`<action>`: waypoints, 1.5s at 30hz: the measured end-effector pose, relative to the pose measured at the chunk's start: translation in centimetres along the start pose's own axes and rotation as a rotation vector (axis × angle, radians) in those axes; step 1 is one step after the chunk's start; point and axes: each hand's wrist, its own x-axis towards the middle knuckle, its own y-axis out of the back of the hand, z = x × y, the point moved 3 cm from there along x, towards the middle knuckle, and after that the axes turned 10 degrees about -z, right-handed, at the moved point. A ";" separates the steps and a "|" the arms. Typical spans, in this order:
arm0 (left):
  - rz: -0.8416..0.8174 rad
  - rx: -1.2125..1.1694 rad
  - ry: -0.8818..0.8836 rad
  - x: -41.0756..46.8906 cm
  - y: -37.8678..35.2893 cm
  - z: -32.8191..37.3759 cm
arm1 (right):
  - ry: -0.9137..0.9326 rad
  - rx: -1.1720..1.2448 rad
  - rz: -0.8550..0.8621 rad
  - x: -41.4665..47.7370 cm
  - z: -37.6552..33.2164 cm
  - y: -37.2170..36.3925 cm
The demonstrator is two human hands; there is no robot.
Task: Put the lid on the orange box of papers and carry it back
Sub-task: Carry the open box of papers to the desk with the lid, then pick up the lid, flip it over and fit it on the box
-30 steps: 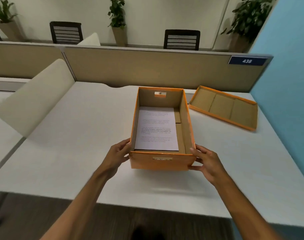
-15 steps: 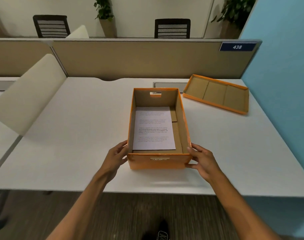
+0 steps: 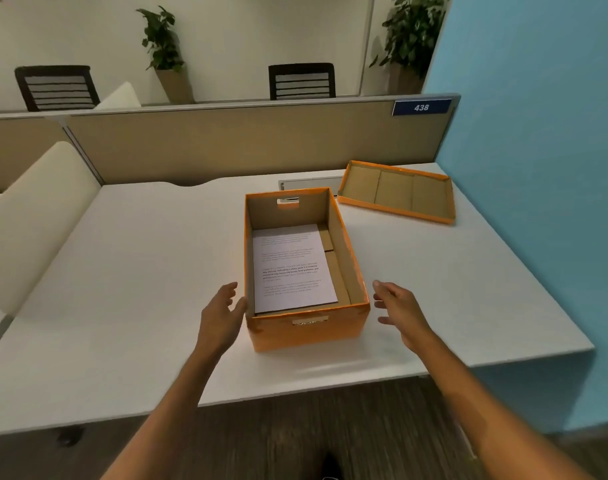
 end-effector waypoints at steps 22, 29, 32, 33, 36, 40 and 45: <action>-0.199 0.229 -0.557 5.7 -13.2 21.4 | 0.129 -0.048 0.193 5.1 -4.6 13.1; -0.275 0.144 -0.436 13.6 -21.7 26.9 | 0.111 -0.068 0.173 13.0 -4.4 21.2; -0.305 0.035 -0.299 16.9 -25.1 27.9 | 0.079 -0.076 0.146 16.7 -3.5 24.5; -0.309 -0.027 -0.232 17.8 -26.1 27.9 | 0.064 -0.082 0.140 18.0 -3.1 25.5; -0.324 -0.186 -0.059 20.1 -29.0 27.2 | -0.010 -0.084 0.148 21.9 -1.9 28.1; -0.383 -0.381 0.113 23.0 -32.7 26.1 | -0.109 -0.056 0.204 26.8 -0.5 30.7; -0.416 -0.551 0.267 27.2 -36.6 25.0 | -0.194 -0.021 0.280 32.1 0.5 32.7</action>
